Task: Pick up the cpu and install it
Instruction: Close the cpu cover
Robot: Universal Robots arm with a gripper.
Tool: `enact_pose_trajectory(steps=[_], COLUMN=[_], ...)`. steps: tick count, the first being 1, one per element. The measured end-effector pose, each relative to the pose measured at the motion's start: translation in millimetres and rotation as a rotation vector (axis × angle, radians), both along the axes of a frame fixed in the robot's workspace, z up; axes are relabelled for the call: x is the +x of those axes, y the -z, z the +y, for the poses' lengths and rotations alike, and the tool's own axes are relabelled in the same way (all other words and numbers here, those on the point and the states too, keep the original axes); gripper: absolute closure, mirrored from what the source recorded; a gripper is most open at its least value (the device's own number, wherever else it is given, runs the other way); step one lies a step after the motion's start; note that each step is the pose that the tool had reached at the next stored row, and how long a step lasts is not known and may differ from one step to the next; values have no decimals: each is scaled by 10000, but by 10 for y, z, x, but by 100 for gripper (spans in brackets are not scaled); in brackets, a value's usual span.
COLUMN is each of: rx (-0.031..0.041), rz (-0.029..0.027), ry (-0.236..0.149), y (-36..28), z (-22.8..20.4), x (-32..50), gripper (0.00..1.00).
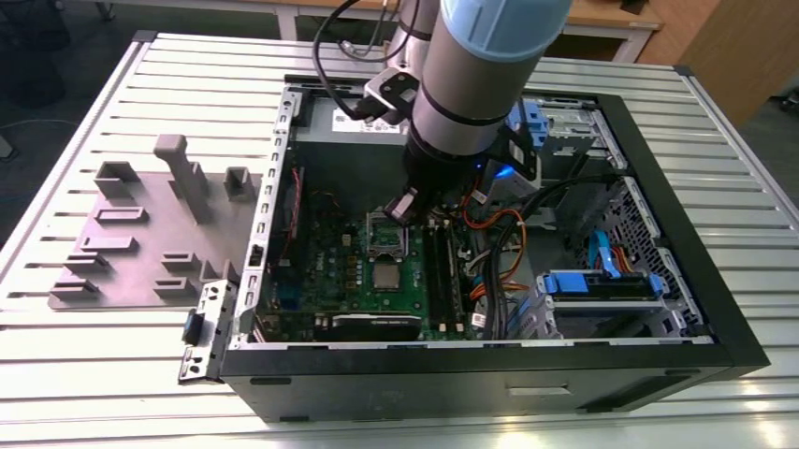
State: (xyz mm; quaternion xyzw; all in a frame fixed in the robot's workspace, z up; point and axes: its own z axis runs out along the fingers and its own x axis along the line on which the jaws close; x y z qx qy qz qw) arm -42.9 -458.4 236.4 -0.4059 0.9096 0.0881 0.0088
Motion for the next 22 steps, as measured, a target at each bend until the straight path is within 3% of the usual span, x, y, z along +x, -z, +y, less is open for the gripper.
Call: enact_pose_trajectory(steps=[2,3,4,7,22], rx=[299,373,402,428,449], rz=[1,2,-1,1,1], ry=[0,0,0,0,0], y=[4,12,28,75,80], z=[-1,-3,-5,-12,-12], x=[10,12,12,12,12], gripper=[89,89,89,89,89])
